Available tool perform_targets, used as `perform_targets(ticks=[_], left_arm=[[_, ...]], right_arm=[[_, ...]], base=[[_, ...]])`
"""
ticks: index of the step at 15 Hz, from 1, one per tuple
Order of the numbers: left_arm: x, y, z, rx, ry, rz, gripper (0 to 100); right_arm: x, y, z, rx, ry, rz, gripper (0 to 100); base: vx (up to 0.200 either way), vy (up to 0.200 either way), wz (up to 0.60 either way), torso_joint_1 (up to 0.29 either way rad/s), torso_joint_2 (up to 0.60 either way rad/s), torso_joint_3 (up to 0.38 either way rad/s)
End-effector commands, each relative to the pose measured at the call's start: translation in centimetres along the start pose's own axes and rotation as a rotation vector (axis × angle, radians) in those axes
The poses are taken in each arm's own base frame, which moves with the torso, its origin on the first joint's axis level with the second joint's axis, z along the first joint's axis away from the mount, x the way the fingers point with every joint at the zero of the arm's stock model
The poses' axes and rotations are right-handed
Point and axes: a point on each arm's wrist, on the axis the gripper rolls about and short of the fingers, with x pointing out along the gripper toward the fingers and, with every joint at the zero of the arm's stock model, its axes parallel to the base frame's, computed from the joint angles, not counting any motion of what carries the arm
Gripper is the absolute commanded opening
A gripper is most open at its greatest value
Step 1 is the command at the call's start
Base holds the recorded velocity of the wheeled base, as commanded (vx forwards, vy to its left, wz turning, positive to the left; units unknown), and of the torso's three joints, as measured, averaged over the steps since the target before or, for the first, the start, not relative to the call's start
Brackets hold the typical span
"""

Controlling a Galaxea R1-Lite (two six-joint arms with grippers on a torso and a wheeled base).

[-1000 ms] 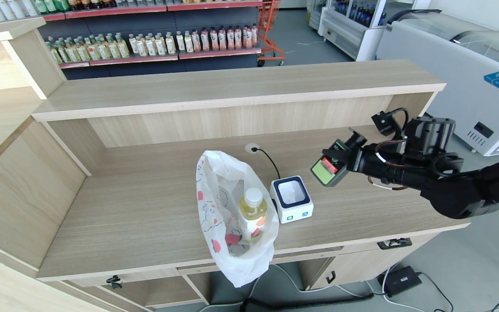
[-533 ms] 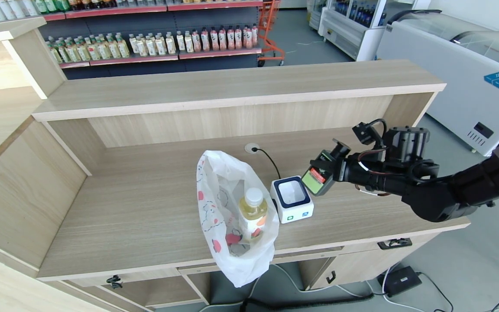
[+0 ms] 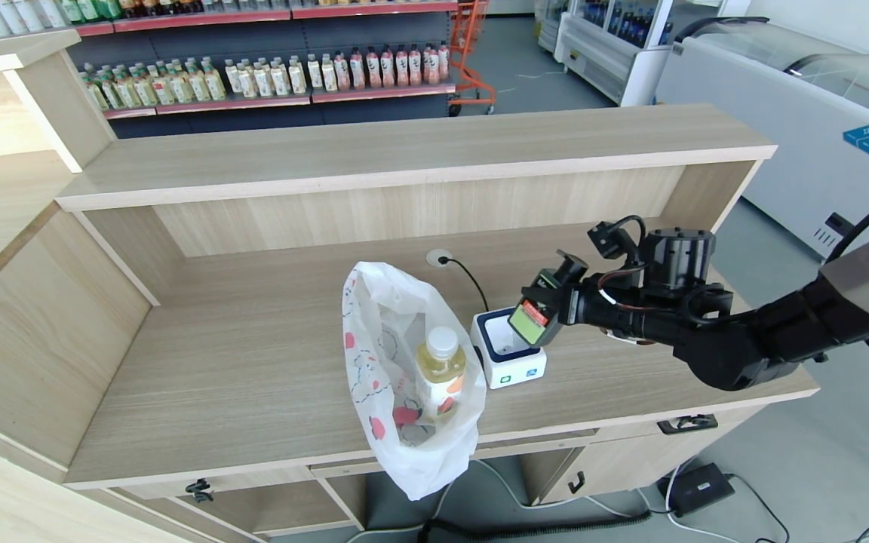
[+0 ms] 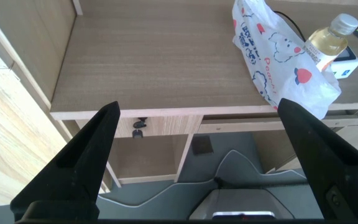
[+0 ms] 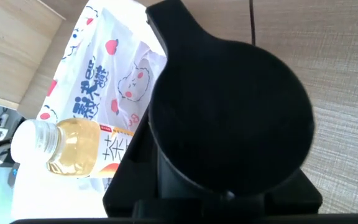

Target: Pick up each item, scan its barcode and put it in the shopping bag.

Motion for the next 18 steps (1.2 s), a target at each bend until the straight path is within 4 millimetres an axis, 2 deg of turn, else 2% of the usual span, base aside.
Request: perform_targets(ticks=[1,9,14,18], left_arm=[[0.0,0.0,0.0,0.000,0.000,0.000,100],[0.0,0.0,0.0,0.000,0.001,0.000,100],[0.0,0.0,0.0,0.000,0.000,0.000,100],[0.0,0.0,0.0,0.000,0.000,0.000,100]], right_arm=[[0.6,0.2,-0.5,0.001,0.009,0.004,0],[1.6,-0.2,-1.8,0.014,0.037,-0.027,0],[2.3,0.2,-1.0,0.006,0.008,-0.004,0],[3.1,0.9,-1.6,0.004,0.020,0.016,0]], base=[[0.000,0.000,0.00,0.000,0.00,0.000],[0.000,0.000,0.00,0.000,0.00,0.000],[0.000,0.000,0.00,0.000,0.00,0.000],[0.000,0.000,0.00,0.000,0.00,0.000]])
